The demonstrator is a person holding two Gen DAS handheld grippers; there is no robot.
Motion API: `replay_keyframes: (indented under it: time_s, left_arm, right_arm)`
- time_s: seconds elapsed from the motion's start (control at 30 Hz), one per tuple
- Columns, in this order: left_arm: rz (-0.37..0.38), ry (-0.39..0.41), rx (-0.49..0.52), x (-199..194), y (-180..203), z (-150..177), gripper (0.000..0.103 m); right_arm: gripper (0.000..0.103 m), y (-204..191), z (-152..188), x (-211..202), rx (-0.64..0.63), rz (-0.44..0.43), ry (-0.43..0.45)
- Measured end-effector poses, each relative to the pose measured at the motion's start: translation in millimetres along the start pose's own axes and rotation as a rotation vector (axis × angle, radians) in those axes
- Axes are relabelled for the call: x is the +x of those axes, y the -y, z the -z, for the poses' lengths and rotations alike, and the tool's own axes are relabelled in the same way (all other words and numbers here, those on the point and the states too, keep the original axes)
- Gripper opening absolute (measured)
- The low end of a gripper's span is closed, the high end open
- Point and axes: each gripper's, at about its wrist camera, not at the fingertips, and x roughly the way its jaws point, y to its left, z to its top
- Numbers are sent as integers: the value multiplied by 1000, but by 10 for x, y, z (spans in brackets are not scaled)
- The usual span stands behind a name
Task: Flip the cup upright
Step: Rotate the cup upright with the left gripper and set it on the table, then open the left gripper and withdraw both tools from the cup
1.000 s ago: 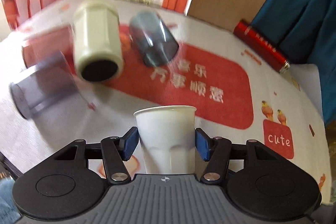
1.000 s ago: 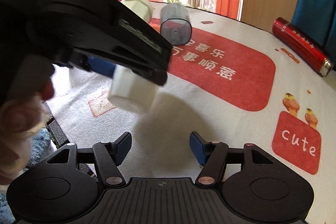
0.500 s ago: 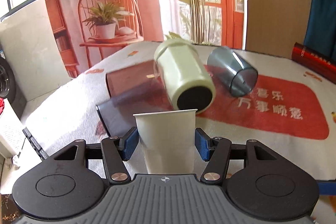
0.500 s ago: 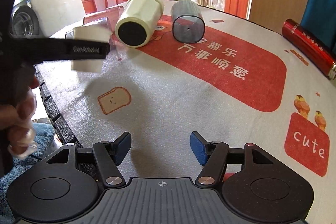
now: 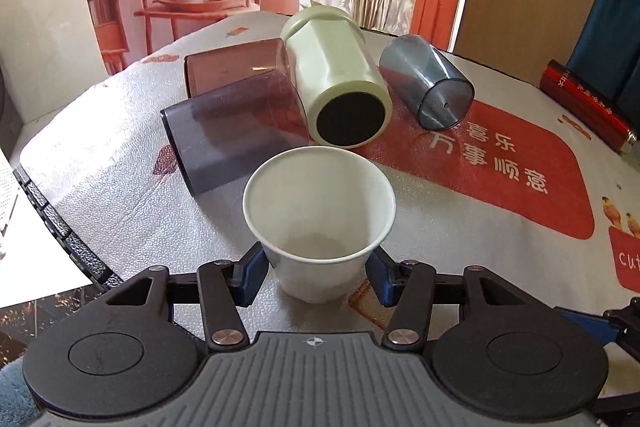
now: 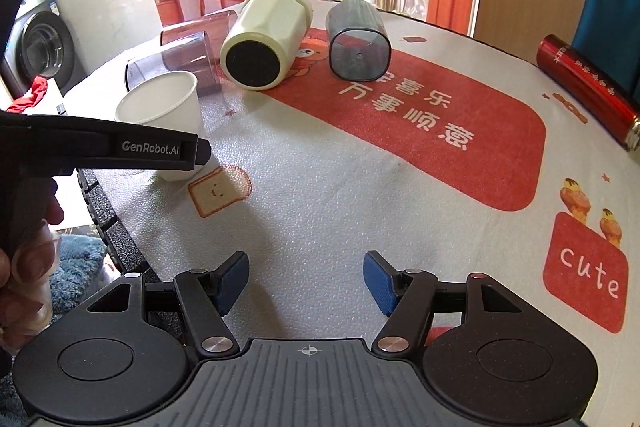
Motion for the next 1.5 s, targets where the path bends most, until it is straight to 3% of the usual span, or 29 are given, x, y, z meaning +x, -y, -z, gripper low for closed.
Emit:
replay_keyframes:
  time_s: [0.2,0.37,0.43,0.63,0.8,0.97,1.2,1.5]
  left_arm:
    - [13,10,8,114,43,-113,56]
    - [43,-27,23,135,32,-136,58]
    - [67,-52,16,114,-3,-114,79]
    - [101,-86,0,39,-76,-99,89]
    - [84,-103,10,-108,-140,-123,93]
    - [44,-116,47,-320,-236,-128,95]
    - [9,-168,58,-628,-500,-77,96]
    - [-1,-136,95,-1066,-592,-22,97]
  right_arm:
    - [60,3,9,-7,2,9,0]
    - [64,-2,1,-34,4,27,1]
    - [68,-11,-10,-56,6,38,6]
    - [82,-39,-43,-132,11,70,17]
    - [96,-22,-86,-244,46,98,27]
    - [103,-3,-127,-352,103,128,23]
    - [103,-50,-173,-561,181,134,10]
    - [103,-216,-174,-861,171,195,30]
